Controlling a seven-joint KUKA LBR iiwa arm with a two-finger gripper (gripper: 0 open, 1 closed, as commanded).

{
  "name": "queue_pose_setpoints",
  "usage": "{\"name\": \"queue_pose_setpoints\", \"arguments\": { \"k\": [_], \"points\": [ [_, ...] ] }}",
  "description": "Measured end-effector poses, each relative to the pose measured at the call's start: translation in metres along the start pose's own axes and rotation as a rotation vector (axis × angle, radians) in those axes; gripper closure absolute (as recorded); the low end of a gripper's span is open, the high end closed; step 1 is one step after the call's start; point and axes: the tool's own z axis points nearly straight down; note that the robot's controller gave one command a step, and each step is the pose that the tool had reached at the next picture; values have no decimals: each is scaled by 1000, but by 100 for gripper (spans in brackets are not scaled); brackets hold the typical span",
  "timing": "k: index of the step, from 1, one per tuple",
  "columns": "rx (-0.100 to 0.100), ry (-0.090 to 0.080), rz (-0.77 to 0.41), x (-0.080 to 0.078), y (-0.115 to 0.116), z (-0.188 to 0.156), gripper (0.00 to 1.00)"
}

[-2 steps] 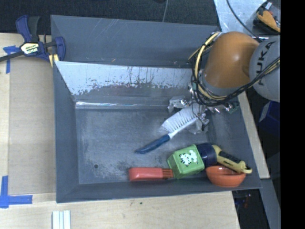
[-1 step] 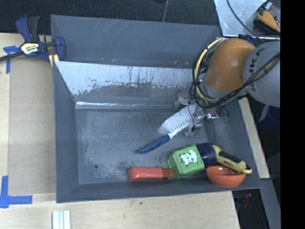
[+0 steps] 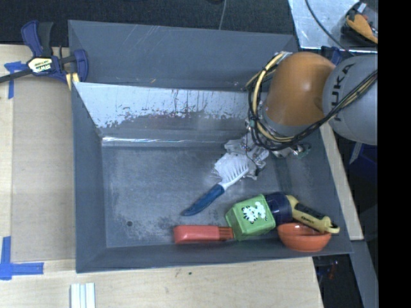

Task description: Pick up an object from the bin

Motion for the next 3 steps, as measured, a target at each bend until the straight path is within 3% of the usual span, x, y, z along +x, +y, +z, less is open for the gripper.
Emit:
{"name": "queue_pose_setpoints", "arguments": {
  "k": [1,3],
  "points": [
    [0,0,1,0,0,0,100],
    [-6,7,2,2,2,-51,100]
  ]
}}
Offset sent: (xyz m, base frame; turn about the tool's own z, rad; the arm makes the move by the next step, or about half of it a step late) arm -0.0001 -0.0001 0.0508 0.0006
